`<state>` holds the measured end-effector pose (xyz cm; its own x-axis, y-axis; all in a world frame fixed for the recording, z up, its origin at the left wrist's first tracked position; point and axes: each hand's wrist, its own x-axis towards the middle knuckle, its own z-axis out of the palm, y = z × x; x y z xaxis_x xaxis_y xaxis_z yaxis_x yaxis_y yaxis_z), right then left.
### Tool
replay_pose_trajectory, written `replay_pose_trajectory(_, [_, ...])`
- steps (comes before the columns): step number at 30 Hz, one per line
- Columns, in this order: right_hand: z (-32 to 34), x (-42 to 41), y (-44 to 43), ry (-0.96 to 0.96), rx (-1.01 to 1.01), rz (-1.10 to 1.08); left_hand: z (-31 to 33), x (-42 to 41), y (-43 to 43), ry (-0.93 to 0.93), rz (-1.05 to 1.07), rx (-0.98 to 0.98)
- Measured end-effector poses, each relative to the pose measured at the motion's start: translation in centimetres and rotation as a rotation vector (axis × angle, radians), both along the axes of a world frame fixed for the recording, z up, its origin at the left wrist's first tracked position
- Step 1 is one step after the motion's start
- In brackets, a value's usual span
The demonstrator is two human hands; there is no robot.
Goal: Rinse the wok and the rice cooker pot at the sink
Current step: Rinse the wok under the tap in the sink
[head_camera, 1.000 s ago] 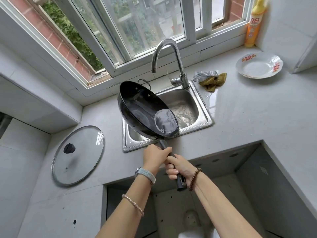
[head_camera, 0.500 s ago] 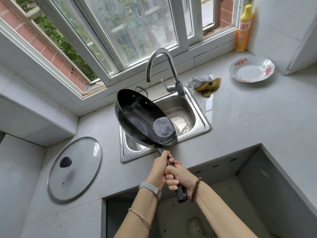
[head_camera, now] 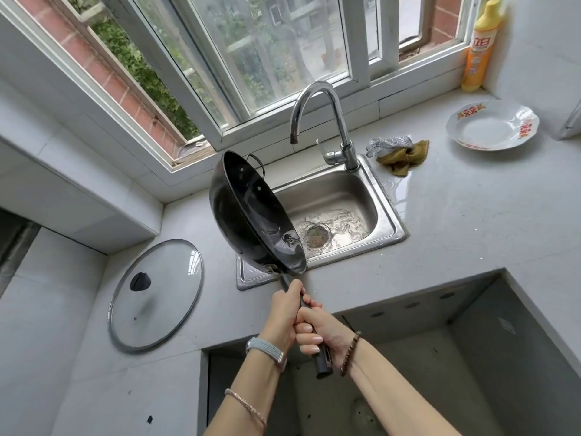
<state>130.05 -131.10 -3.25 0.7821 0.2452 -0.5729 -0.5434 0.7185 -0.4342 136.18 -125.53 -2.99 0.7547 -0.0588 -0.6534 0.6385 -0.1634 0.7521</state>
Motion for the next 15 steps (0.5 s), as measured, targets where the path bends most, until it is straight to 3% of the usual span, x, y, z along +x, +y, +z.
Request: replay_pose_trajectory(15, [0.1,0.2,2.6,0.064,0.236,-0.062,0.9,0.2,2.5,-0.058,-0.063,0.187])
